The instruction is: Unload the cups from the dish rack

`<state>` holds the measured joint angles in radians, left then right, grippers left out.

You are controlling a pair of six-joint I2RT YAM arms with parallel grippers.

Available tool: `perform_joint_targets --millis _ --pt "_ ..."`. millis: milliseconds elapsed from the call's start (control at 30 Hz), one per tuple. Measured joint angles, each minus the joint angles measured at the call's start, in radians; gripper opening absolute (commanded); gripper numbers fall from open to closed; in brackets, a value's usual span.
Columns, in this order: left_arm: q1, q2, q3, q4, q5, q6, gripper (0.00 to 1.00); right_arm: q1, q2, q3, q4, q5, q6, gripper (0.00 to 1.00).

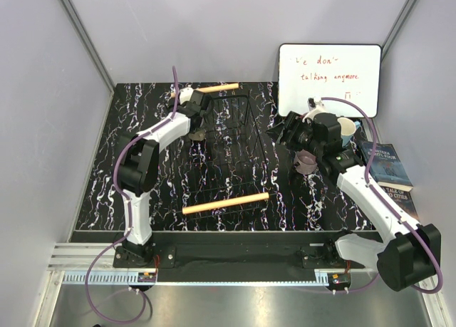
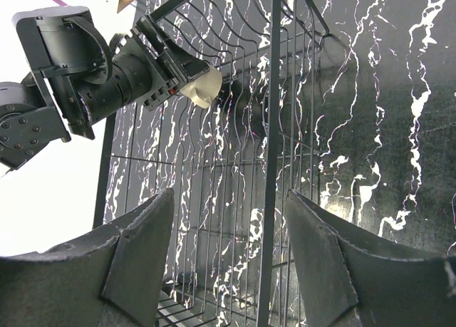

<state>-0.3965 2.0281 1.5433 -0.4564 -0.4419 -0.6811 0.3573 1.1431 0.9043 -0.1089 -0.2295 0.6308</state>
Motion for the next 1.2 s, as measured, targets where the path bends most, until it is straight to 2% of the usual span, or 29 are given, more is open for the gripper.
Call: perform_joint_targets --millis 33,467,833,1033,1200 --pt "-0.001 0.000 -0.001 0.003 0.000 0.001 0.00 0.000 0.000 0.000 0.000 0.000 0.000 0.72" --pt "-0.005 -0.042 -0.016 -0.023 0.055 0.040 0.00 0.001 -0.019 0.000 -0.001 0.001 0.003 0.71" --pt "-0.051 -0.280 -0.016 -0.066 0.214 0.116 0.00 0.001 -0.062 0.004 -0.012 0.000 0.004 0.71" --pt "-0.044 -0.480 -0.135 0.098 0.431 0.110 0.00 0.001 -0.090 0.004 -0.014 -0.024 0.025 0.71" --pt "-0.038 -0.568 -0.310 0.356 0.676 0.038 0.00 0.001 -0.140 -0.020 0.050 -0.090 0.067 0.71"
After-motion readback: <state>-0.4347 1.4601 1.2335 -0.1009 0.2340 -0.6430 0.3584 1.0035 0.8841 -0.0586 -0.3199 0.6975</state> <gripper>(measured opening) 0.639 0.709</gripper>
